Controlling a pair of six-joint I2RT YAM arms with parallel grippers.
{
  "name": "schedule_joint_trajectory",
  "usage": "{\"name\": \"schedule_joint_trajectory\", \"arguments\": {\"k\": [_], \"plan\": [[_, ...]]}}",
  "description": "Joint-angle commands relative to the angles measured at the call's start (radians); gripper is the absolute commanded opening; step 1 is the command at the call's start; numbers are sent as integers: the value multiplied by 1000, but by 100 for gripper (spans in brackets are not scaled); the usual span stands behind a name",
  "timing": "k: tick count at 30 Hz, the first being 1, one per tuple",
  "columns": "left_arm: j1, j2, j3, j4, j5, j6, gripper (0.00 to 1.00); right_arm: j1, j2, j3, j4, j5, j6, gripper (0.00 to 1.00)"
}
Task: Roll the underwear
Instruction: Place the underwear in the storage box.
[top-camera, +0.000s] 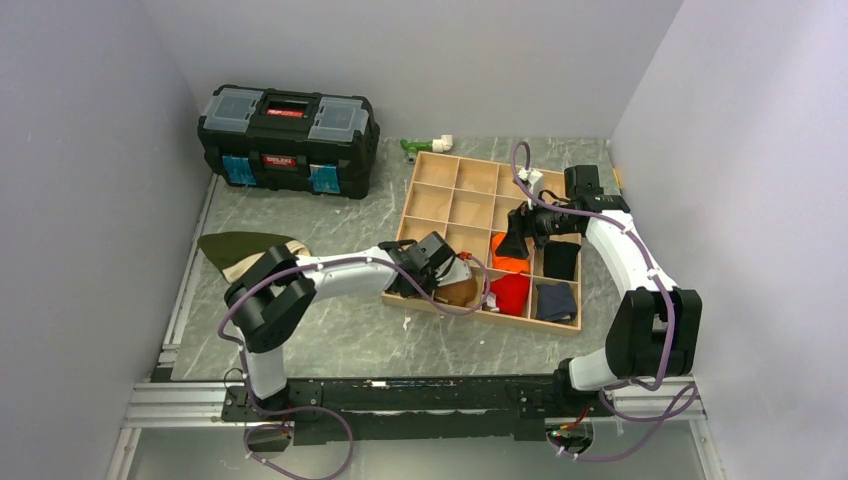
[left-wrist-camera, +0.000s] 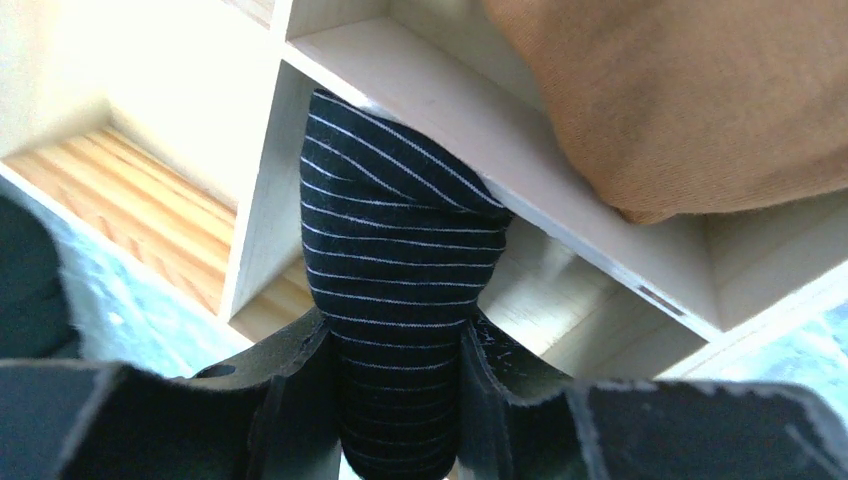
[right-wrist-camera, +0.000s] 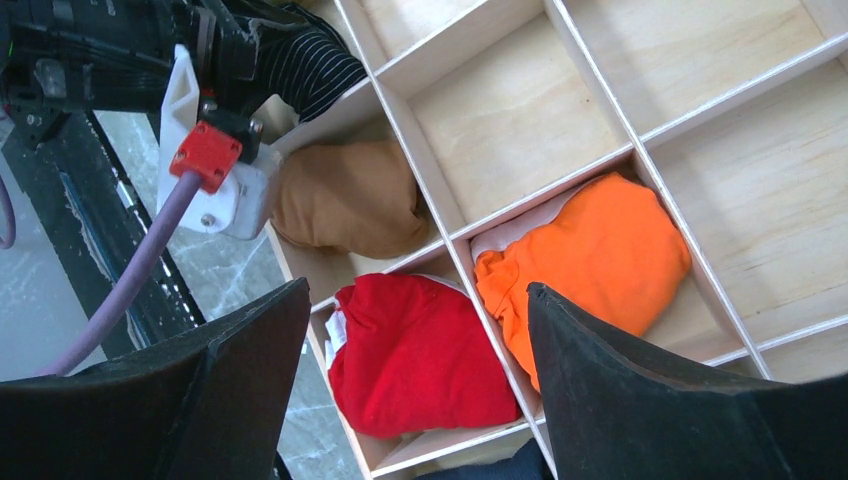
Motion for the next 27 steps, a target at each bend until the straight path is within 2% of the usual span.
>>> {"name": "schedule_joint_trajectory", "arguments": {"k": [1,13,23,27], "plan": [[42,29,79,-121,151,-106,0,-5,6,5,-4,-29,-21,82],[165,84,177,-240,419,-236,0,-32,17,7,-9,-22,-29,82],[231,97,163,-215,612,-374,0,-33,42,14,-12,-25,-31,82],[249,104,139,-187,638,-412,0,-33,48,17,-14,-26,-33,82]]}}
